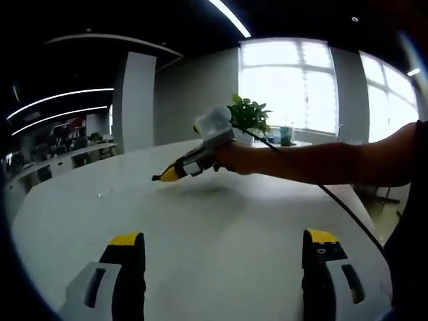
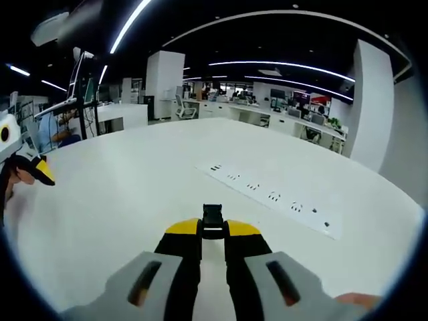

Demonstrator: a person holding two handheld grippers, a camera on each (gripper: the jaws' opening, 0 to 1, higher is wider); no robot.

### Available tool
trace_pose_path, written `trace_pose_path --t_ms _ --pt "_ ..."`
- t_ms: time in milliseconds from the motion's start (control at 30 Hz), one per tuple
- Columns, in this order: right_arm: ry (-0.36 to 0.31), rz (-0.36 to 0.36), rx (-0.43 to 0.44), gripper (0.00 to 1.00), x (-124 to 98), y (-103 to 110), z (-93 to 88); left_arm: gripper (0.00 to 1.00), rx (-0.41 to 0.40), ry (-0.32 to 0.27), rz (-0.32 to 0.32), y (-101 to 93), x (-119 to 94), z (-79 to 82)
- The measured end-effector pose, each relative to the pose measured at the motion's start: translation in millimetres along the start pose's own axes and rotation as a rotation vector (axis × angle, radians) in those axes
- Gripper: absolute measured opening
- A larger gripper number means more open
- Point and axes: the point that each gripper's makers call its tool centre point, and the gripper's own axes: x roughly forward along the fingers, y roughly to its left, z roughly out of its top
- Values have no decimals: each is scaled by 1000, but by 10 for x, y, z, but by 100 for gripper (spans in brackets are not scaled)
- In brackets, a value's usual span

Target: Snap the two parts of the plastic buckle together until the buckle closes and remains connected.

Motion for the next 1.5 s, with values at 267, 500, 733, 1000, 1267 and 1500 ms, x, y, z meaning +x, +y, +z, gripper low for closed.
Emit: trace_pose_path --t_ms 267,500,733,1000,1267,1500 --pt "7 -1 -7 11 62 -53 1 99 3 1 1 3 2 1" --pt "8 4 -9 11 94 -48 14 99 1 -1 3 13 0 7" --pt "7 13 -9 11 80 9 5 99 3 1 0 14 11 9" --pt "10 14 -11 11 69 31 -6 99 4 2 -2 3 10 6" --pt "18 22 -8 11 84 55 -69 99 4 7 -5 -5 15 -10" --pt "28 52 -13 11 123 89 -121 99 4 8 -5 -7 13 -16"
